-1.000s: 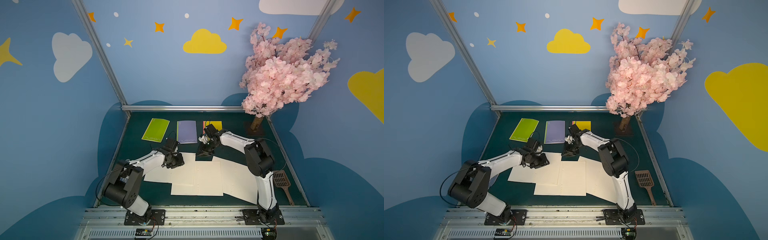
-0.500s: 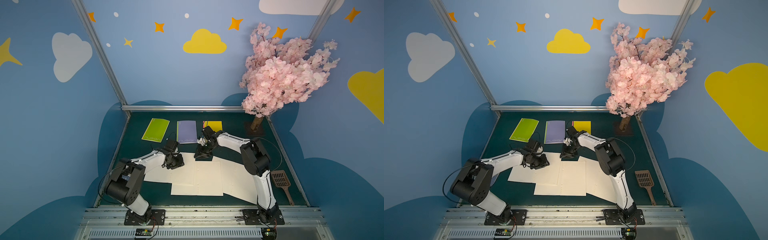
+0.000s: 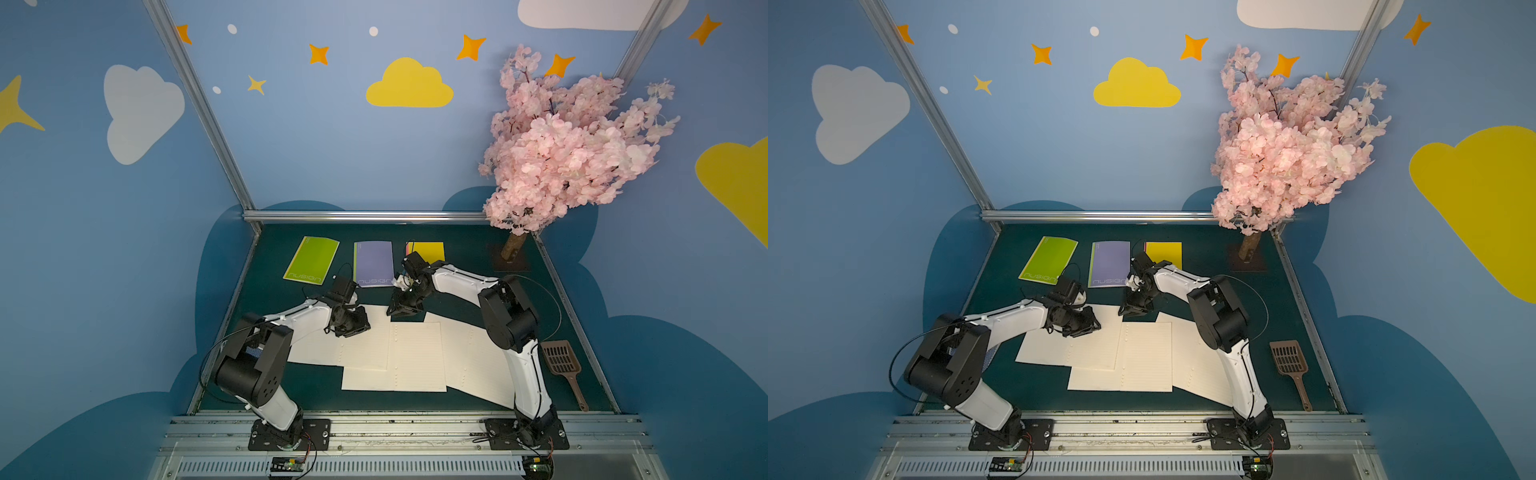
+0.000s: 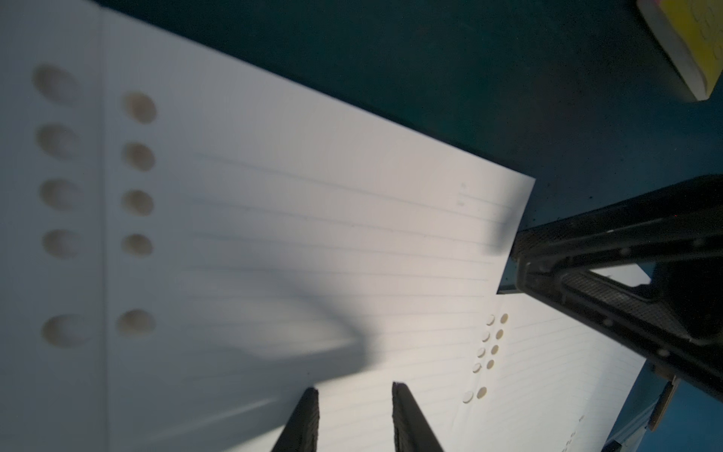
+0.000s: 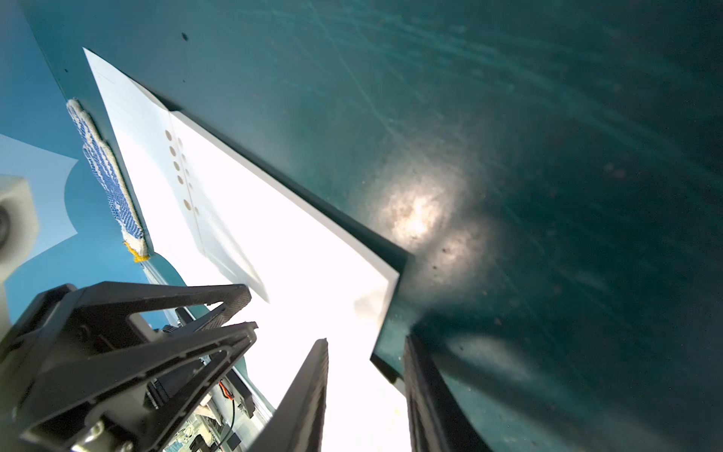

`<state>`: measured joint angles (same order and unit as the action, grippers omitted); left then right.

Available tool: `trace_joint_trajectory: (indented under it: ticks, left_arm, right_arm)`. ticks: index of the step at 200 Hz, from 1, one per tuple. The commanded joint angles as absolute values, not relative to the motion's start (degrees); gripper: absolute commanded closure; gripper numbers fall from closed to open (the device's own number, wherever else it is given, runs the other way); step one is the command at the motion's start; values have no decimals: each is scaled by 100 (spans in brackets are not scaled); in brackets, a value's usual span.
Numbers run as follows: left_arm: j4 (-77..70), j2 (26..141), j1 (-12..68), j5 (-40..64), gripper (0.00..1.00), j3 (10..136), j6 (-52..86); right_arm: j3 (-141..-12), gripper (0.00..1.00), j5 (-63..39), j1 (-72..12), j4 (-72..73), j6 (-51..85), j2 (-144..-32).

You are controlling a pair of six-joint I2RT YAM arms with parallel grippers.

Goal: Close the notebook

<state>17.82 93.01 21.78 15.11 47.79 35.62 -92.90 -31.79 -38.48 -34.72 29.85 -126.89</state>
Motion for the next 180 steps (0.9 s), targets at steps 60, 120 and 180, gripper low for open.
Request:
trace_joint_trajectory:
  ticks: [60,120,180]
  left_arm:
    - [1804,9741,2189,1711,68,4720,3560]
    - [1748,10041,2193,1906,70,4741,3560]
    - [1723,10110,2200,1969,71,4750,3560]
  right_arm:
    - [-9396,65,-3425,-3955,-3402,3122,-12956]
    - [-9318,65,-3545,-3964,-3257,3168,-12909]
    - [-9180,67,-3710,-3947,-3016,3183,-12758]
